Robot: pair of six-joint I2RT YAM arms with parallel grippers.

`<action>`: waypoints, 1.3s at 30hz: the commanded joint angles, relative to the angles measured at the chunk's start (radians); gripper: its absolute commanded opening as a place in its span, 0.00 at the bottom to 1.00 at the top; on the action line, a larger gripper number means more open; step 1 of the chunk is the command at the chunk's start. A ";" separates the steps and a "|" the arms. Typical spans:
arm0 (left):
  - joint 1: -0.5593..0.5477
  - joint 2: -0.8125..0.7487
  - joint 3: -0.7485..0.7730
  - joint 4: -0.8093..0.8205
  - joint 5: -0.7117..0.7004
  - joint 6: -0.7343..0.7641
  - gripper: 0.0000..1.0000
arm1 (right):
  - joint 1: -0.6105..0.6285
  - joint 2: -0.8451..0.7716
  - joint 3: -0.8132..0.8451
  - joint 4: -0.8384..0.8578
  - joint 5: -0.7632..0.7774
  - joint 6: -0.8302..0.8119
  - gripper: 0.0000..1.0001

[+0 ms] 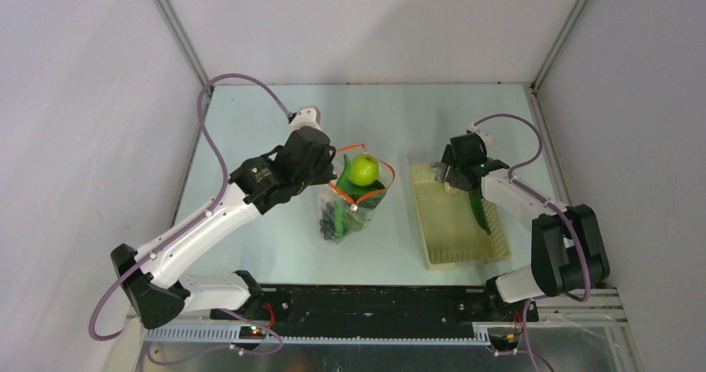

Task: Place the food in the zip-top bag and seal the zipper
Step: Pick up the fake vegetable from the bin.

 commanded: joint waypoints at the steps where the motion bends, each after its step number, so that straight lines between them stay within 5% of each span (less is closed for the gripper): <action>1: 0.007 -0.046 0.051 -0.014 -0.007 0.025 0.01 | -0.006 0.032 0.000 0.059 0.016 0.016 0.80; 11: 0.007 -0.072 0.030 0.036 0.041 0.055 0.01 | -0.015 0.124 0.000 0.126 0.031 0.032 0.77; 25: 0.007 -0.096 -0.012 0.090 0.070 0.076 0.00 | -0.016 0.121 -0.033 0.161 0.062 0.060 0.51; 39: 0.006 -0.121 -0.032 0.098 0.067 0.080 0.00 | 0.025 -0.172 -0.078 0.031 0.080 0.044 0.37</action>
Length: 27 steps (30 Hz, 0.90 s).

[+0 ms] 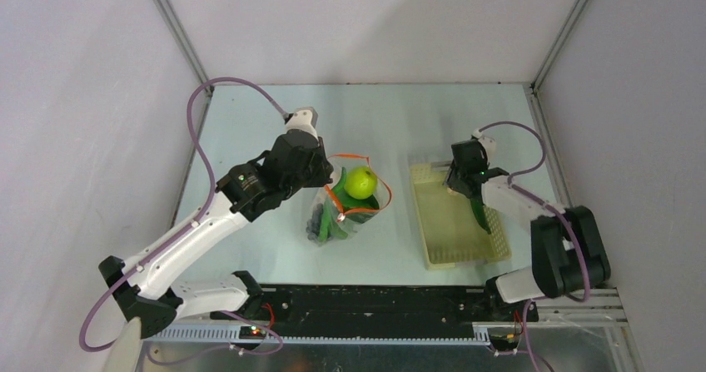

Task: Place the food in the zip-top bag and seal the zipper
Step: Pick up the fake vegetable from the bin, then place the fake vegetable in the zipper food storage bag.

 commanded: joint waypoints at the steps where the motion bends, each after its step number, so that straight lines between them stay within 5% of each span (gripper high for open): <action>1: 0.004 -0.046 -0.006 0.069 -0.004 0.019 0.00 | 0.045 -0.192 0.002 -0.074 0.030 -0.006 0.37; 4: 0.005 -0.053 -0.011 0.071 0.001 0.022 0.00 | 0.104 -0.365 -0.003 -0.092 0.002 -0.037 0.37; 11: 0.005 -0.064 -0.028 0.080 0.011 0.024 0.00 | 0.305 -0.594 0.010 0.101 -0.324 -0.061 0.37; 18: 0.005 -0.066 -0.031 0.080 0.018 0.026 0.00 | 0.581 -0.477 0.107 0.220 -0.368 -0.105 0.36; 27: 0.007 -0.073 -0.028 0.076 0.048 0.028 0.00 | 0.733 -0.219 0.259 0.277 -0.249 -0.163 0.36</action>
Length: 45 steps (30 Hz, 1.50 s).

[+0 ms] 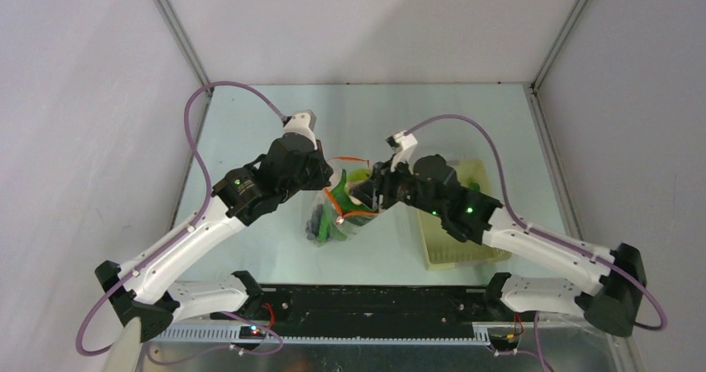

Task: Place the food in the zip-top bag and seal the zipper
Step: Place the fake vegetable in the zipper food storage bag.

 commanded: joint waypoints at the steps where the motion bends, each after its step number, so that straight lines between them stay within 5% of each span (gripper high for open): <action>1: 0.007 -0.040 0.005 0.061 0.021 0.025 0.00 | 0.057 0.088 0.095 0.065 0.117 -0.068 0.36; 12: 0.019 -0.065 -0.005 0.078 0.074 0.022 0.00 | 0.111 0.282 0.189 0.054 0.318 -0.110 0.40; 17: 0.029 -0.067 -0.011 0.082 0.083 0.015 0.00 | 0.125 0.291 0.199 0.040 0.336 -0.122 0.60; 37: 0.097 -0.071 -0.026 0.087 0.114 -0.010 0.00 | 0.134 0.072 0.200 -0.059 0.303 -0.195 0.77; 45: 0.100 -0.079 -0.026 0.084 0.109 -0.011 0.00 | -0.045 -0.068 0.154 -0.321 0.414 -0.096 0.80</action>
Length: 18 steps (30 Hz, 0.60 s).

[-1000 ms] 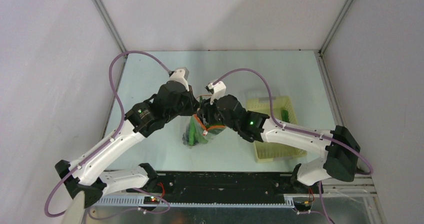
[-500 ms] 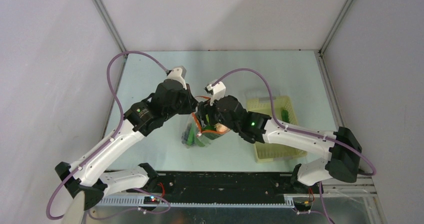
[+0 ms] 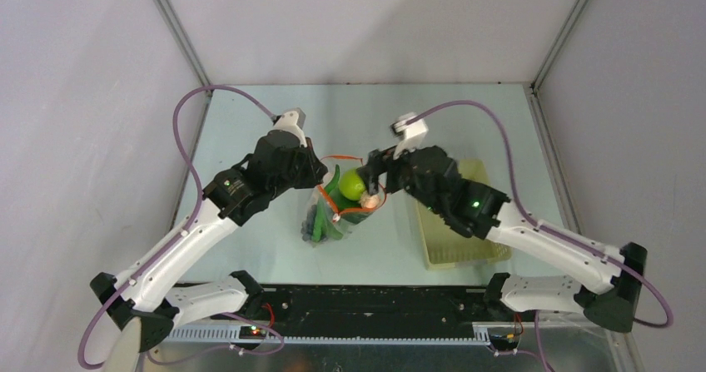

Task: Place the food in the zip-top bag and seal the zipper
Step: Place the fake vegetable in the zipper food storage bag, then pick up the fake vegetable from the bin.

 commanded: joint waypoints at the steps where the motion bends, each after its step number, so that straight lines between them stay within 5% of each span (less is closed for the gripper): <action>1: 0.008 -0.038 0.006 0.067 0.007 -0.014 0.00 | -0.140 -0.105 -0.037 -0.184 0.081 0.080 0.79; 8: 0.009 -0.039 0.004 0.069 0.012 -0.018 0.00 | -0.439 -0.164 -0.186 -0.342 0.070 0.168 0.78; 18: 0.010 -0.043 0.003 0.069 0.012 -0.019 0.00 | -0.597 0.086 -0.239 -0.382 0.187 0.108 0.74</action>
